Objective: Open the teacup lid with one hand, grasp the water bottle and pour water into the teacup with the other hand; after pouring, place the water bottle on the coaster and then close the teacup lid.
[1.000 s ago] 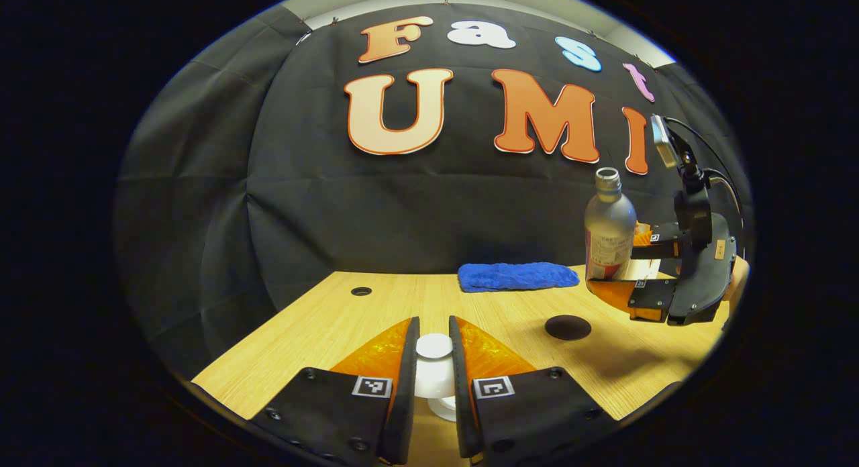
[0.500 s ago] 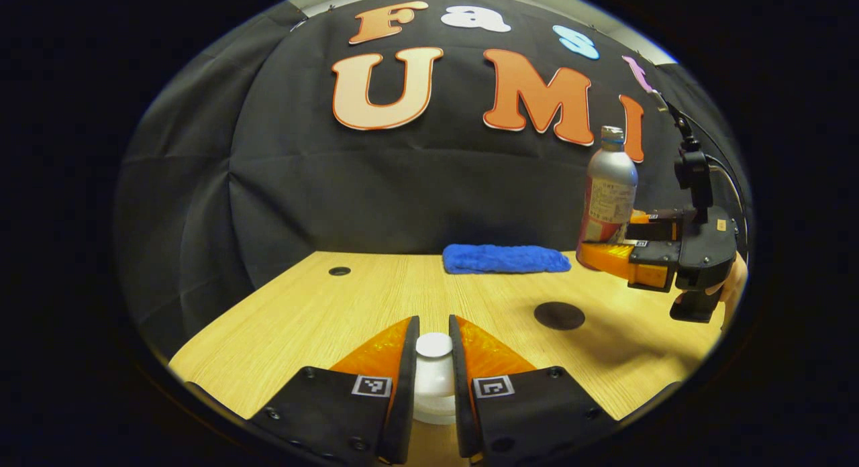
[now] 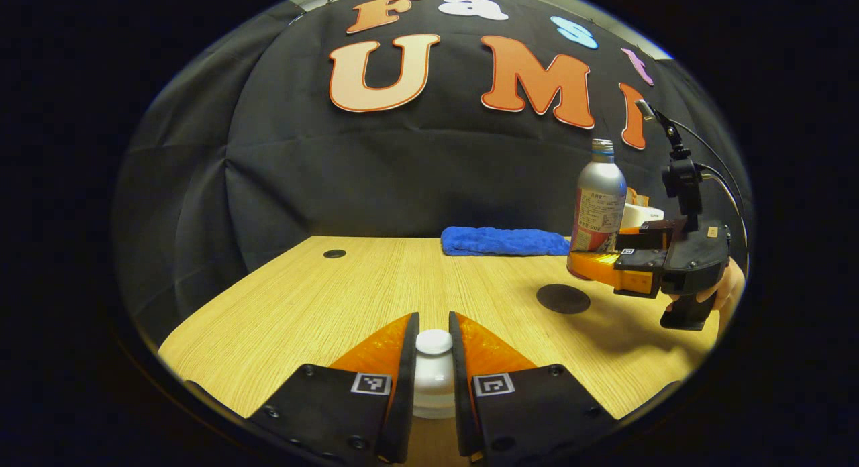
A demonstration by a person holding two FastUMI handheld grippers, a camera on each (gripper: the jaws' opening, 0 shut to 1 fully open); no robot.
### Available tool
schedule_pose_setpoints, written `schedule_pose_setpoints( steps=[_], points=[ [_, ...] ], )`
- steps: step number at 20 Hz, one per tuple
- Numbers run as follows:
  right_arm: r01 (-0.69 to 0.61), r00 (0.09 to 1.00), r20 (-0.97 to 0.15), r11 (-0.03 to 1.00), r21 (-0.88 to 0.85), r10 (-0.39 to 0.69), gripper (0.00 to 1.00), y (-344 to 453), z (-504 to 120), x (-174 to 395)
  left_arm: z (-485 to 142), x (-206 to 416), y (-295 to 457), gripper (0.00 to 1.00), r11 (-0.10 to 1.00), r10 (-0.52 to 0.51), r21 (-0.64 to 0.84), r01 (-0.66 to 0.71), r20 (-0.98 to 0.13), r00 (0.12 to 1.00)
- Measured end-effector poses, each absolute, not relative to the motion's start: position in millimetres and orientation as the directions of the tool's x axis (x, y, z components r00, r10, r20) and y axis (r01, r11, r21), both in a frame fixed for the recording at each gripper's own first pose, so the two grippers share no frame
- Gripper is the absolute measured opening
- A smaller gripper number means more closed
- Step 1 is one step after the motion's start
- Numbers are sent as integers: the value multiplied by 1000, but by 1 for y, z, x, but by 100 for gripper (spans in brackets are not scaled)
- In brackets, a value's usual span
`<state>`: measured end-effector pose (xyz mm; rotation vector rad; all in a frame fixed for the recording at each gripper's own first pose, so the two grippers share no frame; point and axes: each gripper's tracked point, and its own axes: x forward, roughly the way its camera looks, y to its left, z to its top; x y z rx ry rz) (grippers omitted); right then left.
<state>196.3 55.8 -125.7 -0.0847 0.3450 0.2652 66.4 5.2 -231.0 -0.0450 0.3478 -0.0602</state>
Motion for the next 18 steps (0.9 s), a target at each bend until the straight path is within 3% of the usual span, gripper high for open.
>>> schedule_pose_setpoints(
  steps=[8,10,12,18],
  points=[
    [-250,906,-360,968,-33,222,79,52,-142,203,-235,57,5,36,997,-70,-43,59,-347,935],
    [-251,905,-360,968,-18,228,79,53,-144,205,-232,55,9,46,998,-52,-35,43,-342,938],
    [-255,900,-368,967,-10,233,79,56,-149,208,-227,53,14,65,999,-32,-27,24,-329,944],
    [-230,882,-414,973,37,224,80,52,-169,213,-209,52,16,72,1000,5,-20,-11,-288,957]
  ],
)
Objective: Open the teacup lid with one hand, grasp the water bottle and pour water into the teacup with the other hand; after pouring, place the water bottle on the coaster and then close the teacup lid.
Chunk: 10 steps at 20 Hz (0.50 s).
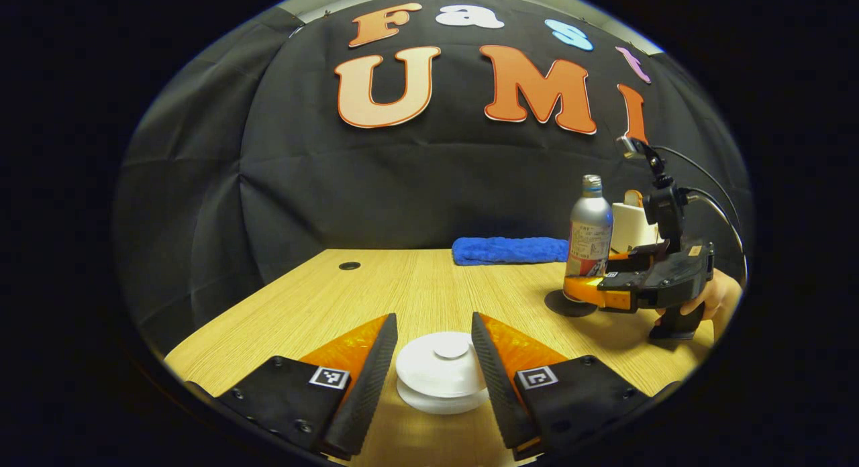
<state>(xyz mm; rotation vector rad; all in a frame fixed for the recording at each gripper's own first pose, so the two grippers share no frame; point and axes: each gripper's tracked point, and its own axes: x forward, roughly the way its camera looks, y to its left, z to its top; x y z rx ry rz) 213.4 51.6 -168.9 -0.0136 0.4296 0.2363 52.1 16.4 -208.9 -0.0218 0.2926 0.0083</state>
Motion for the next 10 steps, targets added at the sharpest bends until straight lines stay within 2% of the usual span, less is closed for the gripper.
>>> schedule_pose_setpoints(
  steps=[2,5,6,7,10],
  points=[
    [-210,875,-433,975,67,218,79,49,-176,216,-205,52,21,82,999,26,-19,-33,-277,960],
    [-206,865,-440,970,131,243,80,51,-178,217,-200,50,23,82,999,36,-27,-45,-264,964],
    [-223,852,-449,962,157,270,79,58,-180,215,-200,50,22,78,998,34,-32,-45,-267,963],
    [-228,840,-465,960,162,278,79,61,-183,215,-199,49,21,82,998,32,-45,-46,-270,962],
    [-222,834,-482,963,154,269,79,59,-186,214,-190,46,20,83,997,35,-59,-52,-256,966]
  ],
)
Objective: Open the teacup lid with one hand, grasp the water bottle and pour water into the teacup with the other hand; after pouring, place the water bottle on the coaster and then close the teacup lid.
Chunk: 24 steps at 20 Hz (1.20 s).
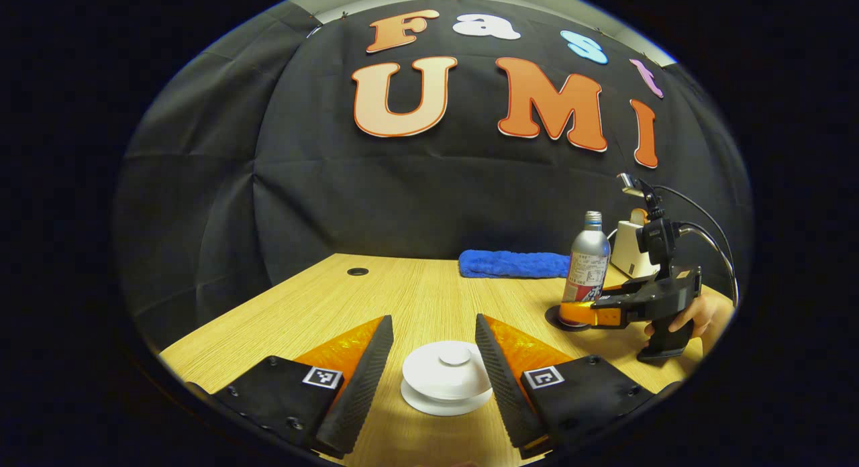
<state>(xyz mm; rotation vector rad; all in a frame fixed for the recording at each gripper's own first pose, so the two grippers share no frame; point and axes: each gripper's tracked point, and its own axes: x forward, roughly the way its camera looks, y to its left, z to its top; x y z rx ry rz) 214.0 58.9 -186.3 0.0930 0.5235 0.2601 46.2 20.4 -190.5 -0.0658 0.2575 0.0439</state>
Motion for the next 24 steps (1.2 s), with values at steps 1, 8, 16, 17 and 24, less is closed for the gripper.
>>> schedule_pose_setpoints(
  steps=[1,8,16,17,24],
  points=[
    [-223,832,-484,963,153,270,80,60,-187,213,-189,43,20,84,997,33,-57,-49,-251,967],
    [-255,794,-548,962,95,264,88,59,-196,184,-176,30,21,88,996,34,-69,-50,-215,976],
    [-258,851,-471,966,12,233,92,38,-155,129,-146,25,0,91,997,-5,-75,-7,-165,986],
    [-255,864,-443,967,23,238,92,37,-142,123,-141,23,-2,92,997,-8,-72,-4,-158,987],
    [-156,961,-221,986,51,163,95,2,-42,84,-103,15,-3,96,998,6,-62,-13,-119,993]
  ],
)
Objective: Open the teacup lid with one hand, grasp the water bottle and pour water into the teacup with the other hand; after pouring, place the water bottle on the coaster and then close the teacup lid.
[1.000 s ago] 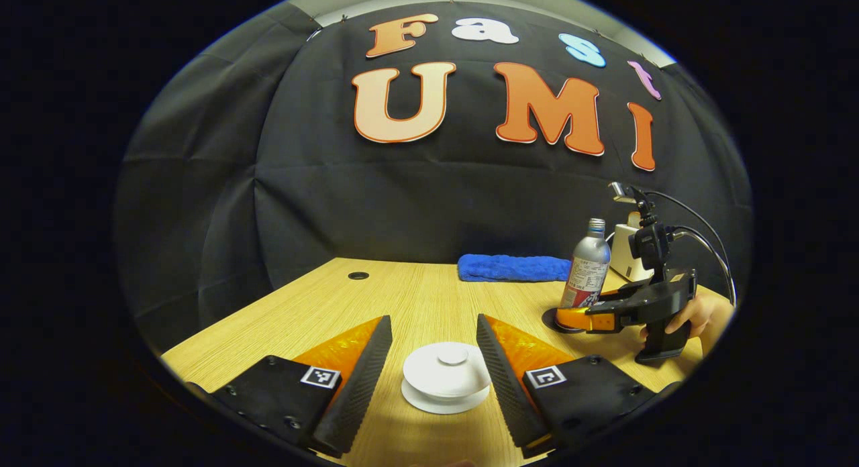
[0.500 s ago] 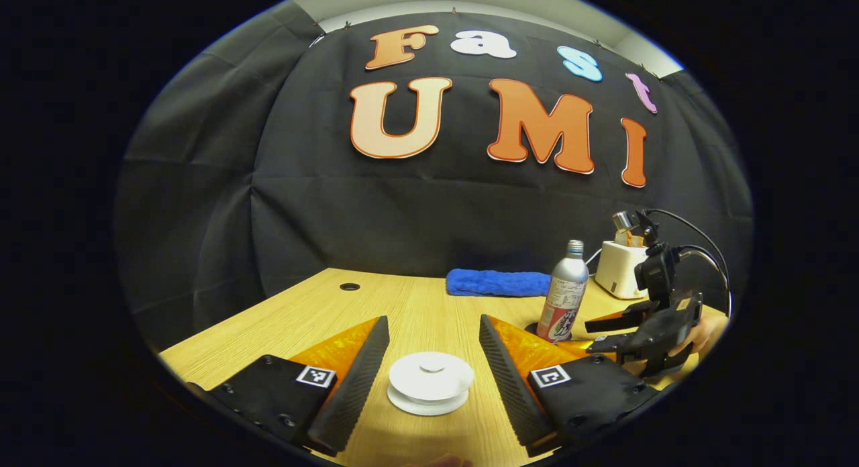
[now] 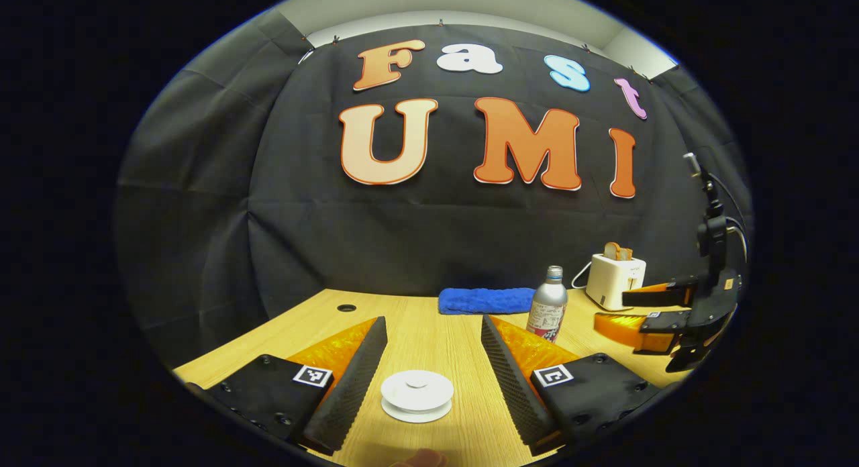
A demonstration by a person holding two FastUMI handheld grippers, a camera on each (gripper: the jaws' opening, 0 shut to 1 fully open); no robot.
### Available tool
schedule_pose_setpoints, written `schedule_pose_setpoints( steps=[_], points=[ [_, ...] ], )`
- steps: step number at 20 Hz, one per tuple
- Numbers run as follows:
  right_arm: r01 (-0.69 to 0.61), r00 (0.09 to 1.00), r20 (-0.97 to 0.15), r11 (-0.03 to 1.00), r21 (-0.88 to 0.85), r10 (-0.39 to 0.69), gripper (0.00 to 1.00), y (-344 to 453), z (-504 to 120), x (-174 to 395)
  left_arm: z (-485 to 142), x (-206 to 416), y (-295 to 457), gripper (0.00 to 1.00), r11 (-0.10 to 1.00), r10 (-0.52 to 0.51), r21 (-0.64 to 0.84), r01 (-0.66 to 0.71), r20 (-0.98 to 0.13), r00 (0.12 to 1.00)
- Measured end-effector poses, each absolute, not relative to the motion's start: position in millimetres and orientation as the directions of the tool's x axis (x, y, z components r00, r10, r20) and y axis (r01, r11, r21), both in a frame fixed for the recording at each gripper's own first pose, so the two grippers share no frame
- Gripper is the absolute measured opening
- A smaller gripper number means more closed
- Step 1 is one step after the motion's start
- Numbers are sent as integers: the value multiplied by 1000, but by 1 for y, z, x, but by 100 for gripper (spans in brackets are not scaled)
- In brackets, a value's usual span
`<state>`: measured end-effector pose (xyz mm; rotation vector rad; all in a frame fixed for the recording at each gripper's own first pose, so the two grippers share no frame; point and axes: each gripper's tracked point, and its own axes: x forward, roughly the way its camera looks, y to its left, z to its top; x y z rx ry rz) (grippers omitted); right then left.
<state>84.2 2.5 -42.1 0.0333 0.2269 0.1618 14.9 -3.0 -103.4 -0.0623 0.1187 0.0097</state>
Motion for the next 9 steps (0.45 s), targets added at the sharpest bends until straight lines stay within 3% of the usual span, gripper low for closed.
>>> schedule_pose_setpoints(
  steps=[1,2,3,8,9],
  points=[
    [-153,967,-196,987,54,161,96,1,-33,79,-96,13,-2,90,998,9,-65,-16,-105,994],
    [-151,973,-171,987,47,157,96,-1,-24,73,-90,11,-1,90,998,11,-63,-17,-96,995],
    [-148,977,-147,988,35,152,96,-4,-14,66,-85,11,2,97,998,18,-51,-22,-87,996],
    [-50,997,-55,998,-49,47,96,-26,22,53,-66,6,11,94,999,36,-30,-38,-51,998],
    [-35,999,-41,997,-72,32,96,-28,28,51,-62,6,11,97,999,36,-35,-38,-45,998]
  ],
)
